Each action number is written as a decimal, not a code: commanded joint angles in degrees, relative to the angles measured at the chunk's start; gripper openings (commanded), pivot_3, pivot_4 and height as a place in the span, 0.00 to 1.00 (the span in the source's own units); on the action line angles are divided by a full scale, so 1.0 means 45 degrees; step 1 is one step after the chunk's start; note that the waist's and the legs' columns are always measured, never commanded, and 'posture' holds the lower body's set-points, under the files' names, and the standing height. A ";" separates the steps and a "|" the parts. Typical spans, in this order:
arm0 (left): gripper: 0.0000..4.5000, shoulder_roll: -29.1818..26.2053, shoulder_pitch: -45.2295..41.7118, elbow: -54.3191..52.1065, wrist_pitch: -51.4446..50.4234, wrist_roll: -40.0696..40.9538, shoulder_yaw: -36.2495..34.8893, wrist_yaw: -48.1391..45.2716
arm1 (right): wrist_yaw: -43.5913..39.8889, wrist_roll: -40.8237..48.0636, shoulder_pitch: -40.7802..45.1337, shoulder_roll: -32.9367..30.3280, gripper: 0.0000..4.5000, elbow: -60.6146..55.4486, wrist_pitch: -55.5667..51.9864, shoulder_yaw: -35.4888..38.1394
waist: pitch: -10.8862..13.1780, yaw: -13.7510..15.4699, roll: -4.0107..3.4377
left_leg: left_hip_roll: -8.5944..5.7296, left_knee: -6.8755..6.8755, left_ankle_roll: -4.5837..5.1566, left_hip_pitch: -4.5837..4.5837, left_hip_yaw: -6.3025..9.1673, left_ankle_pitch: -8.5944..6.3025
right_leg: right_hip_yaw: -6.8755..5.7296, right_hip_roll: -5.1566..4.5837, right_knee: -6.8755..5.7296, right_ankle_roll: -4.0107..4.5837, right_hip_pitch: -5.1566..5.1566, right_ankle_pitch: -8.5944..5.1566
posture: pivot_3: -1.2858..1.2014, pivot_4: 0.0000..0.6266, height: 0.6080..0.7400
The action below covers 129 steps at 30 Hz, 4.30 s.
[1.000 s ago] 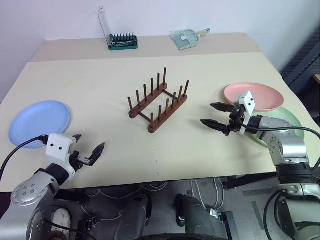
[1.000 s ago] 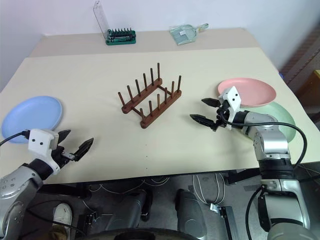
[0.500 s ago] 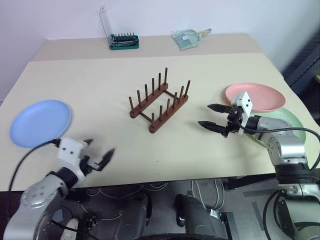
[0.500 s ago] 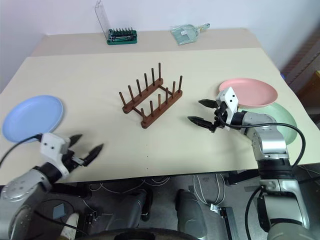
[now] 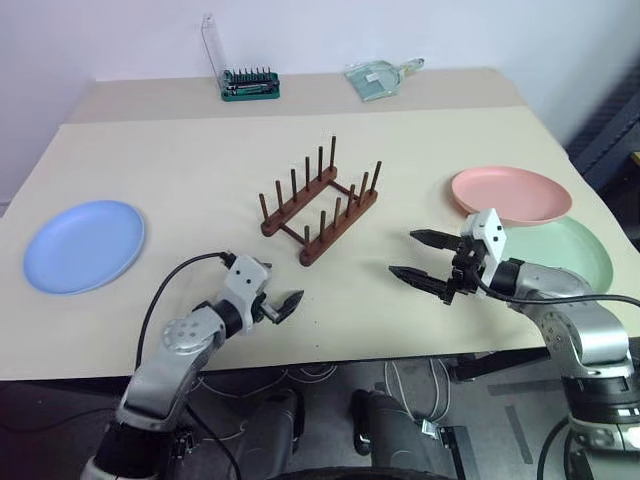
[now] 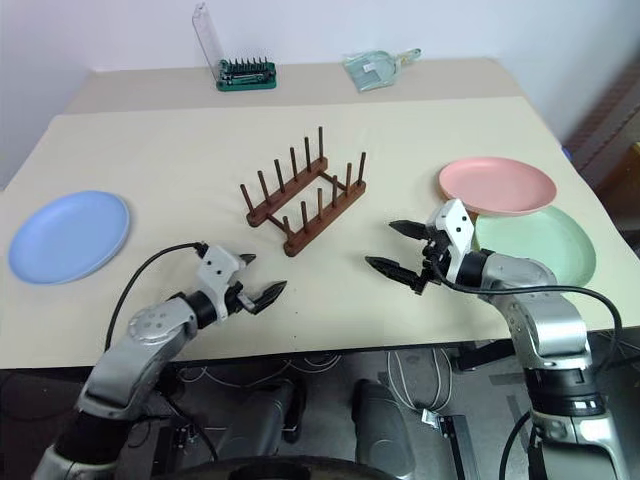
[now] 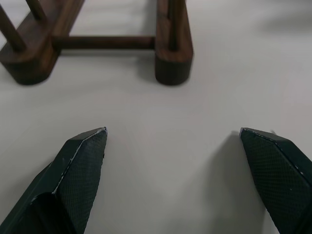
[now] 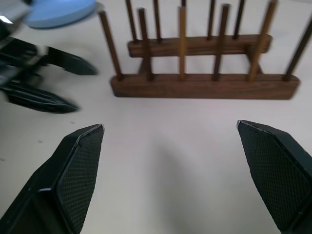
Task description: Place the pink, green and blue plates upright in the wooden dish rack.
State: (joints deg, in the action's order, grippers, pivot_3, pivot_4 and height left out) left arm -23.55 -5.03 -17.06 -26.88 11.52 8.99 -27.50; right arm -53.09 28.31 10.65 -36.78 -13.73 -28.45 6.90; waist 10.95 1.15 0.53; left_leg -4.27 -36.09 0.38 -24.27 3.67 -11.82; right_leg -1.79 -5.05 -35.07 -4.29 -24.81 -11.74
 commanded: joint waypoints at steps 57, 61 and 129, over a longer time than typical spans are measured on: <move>0.73 -0.2671 -0.2753 0.5346 0.3590 0.0719 -0.0229 -0.7895 | 0.1376 0.0334 -0.2997 -0.1042 0.81 -0.2189 0.0066 0.0754 | -0.0024 -0.0059 -0.0023 | 0.0027 0.0003 0.0037 0.0040 -0.0036 -0.0009 | -0.0006 -0.0010 0.0009 -0.0017 0.0033 -0.0011 | 0.52 0.24 1.00; 0.29 -0.3012 -0.1693 0.3463 0.2756 0.1232 -0.0228 -0.8043 | 0.1426 -0.0224 -0.2716 -0.1146 0.35 -0.1811 0.0123 0.0178 | -0.0025 -0.0092 -0.0026 | 0.0027 0.0003 0.0036 0.0039 -0.0036 -0.0011 | -0.0005 -0.0017 0.0013 -0.0017 0.0034 -0.0013 | 0.52 0.24 1.00; 0.00 0.0155 -0.1399 0.0827 0.3134 0.2138 0.0119 -0.5528 | 0.2788 -0.8900 0.6636 -0.2466 0.81 1.0062 0.4961 -0.3540 | -0.0006 -0.0095 -0.0013 | 0.0008 -0.0027 0.0079 -0.0007 -0.0133 -0.0040 | -0.0097 -0.0104 0.0001 -0.0035 0.0009 -0.0008 | 0.52 0.24 1.00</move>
State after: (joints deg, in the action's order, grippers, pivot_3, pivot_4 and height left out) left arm -23.04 -11.67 -12.48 -14.31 20.55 10.38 -52.30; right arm -40.72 -11.20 39.38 -47.74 31.72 -7.76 -9.35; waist 10.92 0.72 0.48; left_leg -4.24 -36.20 0.74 -24.29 3.07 -12.00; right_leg -2.23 -5.52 -35.07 -4.45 -24.77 -11.78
